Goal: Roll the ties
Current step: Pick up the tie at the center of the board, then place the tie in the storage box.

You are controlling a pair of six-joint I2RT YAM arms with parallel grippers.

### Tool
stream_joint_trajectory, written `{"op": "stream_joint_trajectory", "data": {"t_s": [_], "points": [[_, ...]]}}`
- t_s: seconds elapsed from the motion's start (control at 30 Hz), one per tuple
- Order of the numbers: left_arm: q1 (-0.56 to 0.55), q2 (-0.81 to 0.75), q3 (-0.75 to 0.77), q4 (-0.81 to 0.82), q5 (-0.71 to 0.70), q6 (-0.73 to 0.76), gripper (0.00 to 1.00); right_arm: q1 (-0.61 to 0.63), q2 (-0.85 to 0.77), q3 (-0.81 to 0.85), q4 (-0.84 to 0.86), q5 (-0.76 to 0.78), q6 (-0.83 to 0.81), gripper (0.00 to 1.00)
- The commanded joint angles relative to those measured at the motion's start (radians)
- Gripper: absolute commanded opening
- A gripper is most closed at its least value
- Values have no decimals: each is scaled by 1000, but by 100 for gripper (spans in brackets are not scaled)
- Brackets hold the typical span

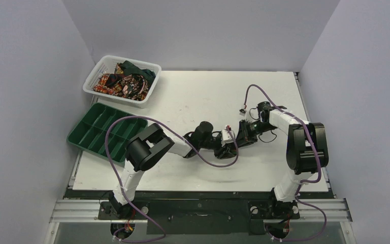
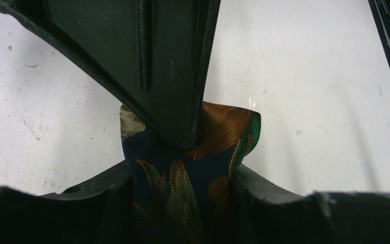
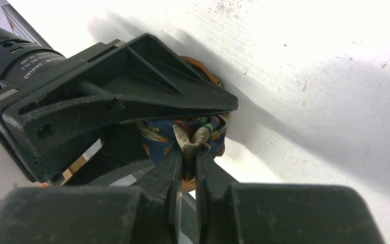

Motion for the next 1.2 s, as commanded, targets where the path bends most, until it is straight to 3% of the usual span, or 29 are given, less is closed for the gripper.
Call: {"op": "stream_joint_trajectory", "data": {"t_s": [0.0, 0.03, 0.07, 0.13, 0.33, 0.53, 0.8, 0.87, 1.0, 1.1, 1.17], "points": [[12, -65, -13, -64, 30, 12, 60, -5, -39, 23, 20, 30, 5, 0], [18, -101, -26, -86, 30, 10, 70, -8, -44, 34, 20, 31, 10, 0], [21, -120, -35, -98, 29, 3, 88, -9, -47, 41, 19, 33, 11, 0], [39, -196, -67, -142, 30, -4, 99, -11, -57, 64, 13, 39, 12, 0], [128, -389, -92, -424, 50, -40, 97, -12, -65, 144, -31, 38, -26, 0], [262, -538, -79, -625, -23, -132, 97, 4, -58, 221, -59, 35, -53, 0], [476, -604, 102, -1033, -139, -99, 97, 83, -54, 383, -90, 47, -67, 0], [540, -645, 106, -1031, -55, -121, 97, 130, -47, 472, -82, 64, -57, 0], [559, -654, 112, -938, 62, -191, 97, 167, -54, 507, -2, 16, 53, 0], [560, -588, 118, -809, 131, -449, 97, 165, -62, 475, 74, -30, 161, 0], [559, -553, 77, -614, 167, -669, 97, 141, -58, 433, 133, -73, 251, 0]]}}
